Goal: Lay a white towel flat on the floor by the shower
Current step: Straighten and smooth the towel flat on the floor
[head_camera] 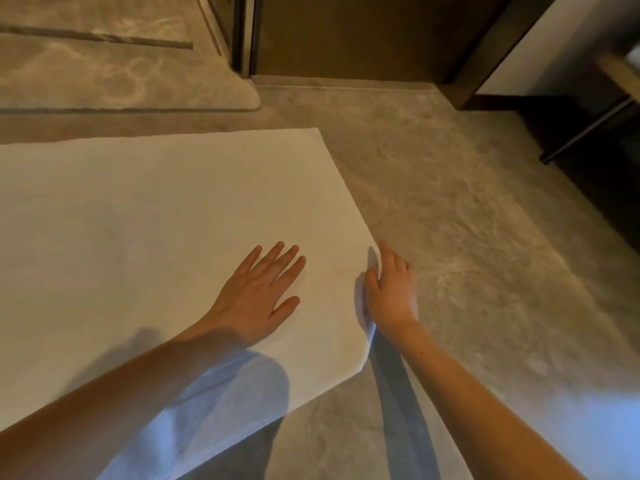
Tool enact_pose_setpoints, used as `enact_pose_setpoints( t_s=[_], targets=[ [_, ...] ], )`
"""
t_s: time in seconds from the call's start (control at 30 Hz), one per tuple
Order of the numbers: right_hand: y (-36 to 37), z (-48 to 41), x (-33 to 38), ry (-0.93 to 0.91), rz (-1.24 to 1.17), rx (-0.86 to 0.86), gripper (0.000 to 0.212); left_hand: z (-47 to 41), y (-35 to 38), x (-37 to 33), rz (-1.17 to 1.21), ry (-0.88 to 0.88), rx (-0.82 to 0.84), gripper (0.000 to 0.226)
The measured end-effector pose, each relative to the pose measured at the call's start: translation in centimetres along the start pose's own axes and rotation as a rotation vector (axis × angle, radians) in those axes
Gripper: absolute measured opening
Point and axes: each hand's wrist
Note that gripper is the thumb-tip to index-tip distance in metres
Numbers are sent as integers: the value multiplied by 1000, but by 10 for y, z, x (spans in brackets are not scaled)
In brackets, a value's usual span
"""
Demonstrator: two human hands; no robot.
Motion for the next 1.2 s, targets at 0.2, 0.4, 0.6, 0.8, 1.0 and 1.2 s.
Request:
enact_pose_setpoints(
  t_s=[0.2, 0.4, 0.6, 0.8, 1.0, 1.2],
  targets=[
    [8, -4, -14, 133, -278, 43, 57, -6, 15, -6, 4, 43, 60, 71],
    [-2, -14, -27, 263, -662, 79, 40, -8, 19, -1, -8, 48, 69, 70],
    [-12, -19, -35, 349, -1075, 144, 39, -8, 24, 1, -18, 52, 63, 70],
    [-11, -16, -38, 124, -859, 250, 17, -7, 21, -1, -17, 51, 59, 70],
    [-15, -14, -30, 109, -828, 183, 14, -5, 17, -3, 8, 62, 40, 65],
    [-25, -15, -29, 114, -872, 140, 19, -4, 19, -2, 9, 67, 31, 64]
  ],
)
Point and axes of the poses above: each hand's wrist, its own z-axis away from the middle knuckle, its own y-axis out of the palm, x = y × z, and after that the axes turned 15 degrees about z, right-handed
